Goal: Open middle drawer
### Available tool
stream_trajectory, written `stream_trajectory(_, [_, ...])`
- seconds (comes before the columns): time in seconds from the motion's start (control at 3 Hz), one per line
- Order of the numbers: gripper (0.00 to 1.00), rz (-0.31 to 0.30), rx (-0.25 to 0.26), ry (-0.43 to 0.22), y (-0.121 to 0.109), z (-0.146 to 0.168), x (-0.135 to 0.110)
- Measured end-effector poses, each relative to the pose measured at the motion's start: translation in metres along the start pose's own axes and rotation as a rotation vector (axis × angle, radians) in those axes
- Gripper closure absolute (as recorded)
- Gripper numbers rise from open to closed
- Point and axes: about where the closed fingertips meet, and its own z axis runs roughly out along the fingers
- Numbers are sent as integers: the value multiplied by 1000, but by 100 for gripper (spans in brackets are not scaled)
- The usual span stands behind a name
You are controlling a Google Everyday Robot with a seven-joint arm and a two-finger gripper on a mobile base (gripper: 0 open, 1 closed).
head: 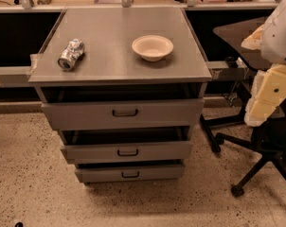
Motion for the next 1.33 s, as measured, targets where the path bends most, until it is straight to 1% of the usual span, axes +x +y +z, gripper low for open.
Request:
stream_trajectory(0.33, [0, 0, 0, 0, 0, 0, 0])
stream_trajectory(0.67, [0, 20, 20, 28, -5, 9, 4])
stream_trajectory(1.0, [0, 55, -77, 33, 3, 108, 61])
stream_trajectory(1.33, [0, 103, -169, -68, 18, 222, 98])
